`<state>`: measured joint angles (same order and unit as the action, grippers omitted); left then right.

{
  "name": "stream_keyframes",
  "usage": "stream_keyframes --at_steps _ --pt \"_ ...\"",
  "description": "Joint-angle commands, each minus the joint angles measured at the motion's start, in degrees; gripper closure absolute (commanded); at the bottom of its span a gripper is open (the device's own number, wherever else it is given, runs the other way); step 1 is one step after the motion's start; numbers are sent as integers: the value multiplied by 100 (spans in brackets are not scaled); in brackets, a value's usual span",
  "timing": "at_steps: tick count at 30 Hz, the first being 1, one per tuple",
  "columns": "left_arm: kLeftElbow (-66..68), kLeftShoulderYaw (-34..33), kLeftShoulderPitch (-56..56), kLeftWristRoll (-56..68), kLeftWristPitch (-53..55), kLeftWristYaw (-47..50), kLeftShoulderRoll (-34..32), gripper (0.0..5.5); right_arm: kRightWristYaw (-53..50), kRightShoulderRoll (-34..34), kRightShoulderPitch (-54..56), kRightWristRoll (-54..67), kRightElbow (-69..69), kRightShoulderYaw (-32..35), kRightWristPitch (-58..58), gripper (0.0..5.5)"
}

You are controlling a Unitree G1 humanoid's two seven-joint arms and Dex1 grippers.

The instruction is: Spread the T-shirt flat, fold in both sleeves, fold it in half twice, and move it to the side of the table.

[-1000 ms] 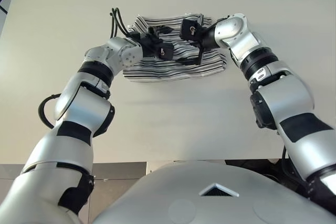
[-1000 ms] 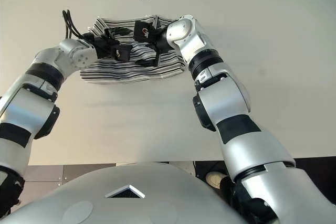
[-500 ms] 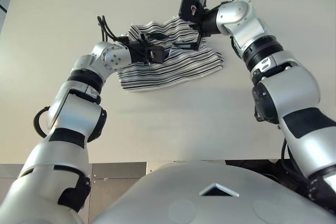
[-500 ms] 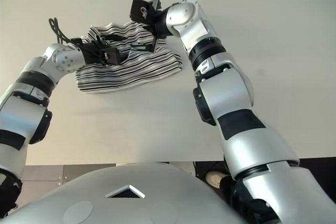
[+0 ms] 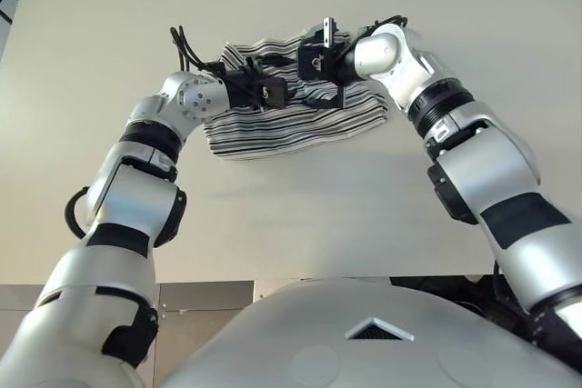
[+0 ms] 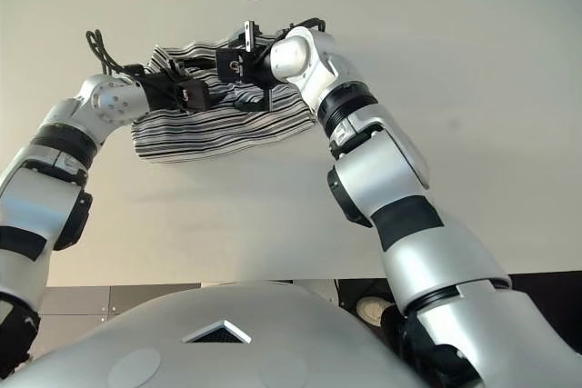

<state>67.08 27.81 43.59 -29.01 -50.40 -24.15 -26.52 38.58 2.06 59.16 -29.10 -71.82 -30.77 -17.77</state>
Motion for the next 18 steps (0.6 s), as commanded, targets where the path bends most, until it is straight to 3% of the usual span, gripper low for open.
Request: stream_keyframes --at_steps 1,9,18 --pt "-18 -56 191 -26 -18 -67 -136 286 -293 148 -460 -776 -370 -689 85 0" --pt "-1 -68 289 -106 -62 -183 -419 286 -348 131 -391 -491 -414 -534 112 0" --pt "254 551 69 -1031 277 418 -521 286 -237 75 -264 -190 -396 -230 127 0"
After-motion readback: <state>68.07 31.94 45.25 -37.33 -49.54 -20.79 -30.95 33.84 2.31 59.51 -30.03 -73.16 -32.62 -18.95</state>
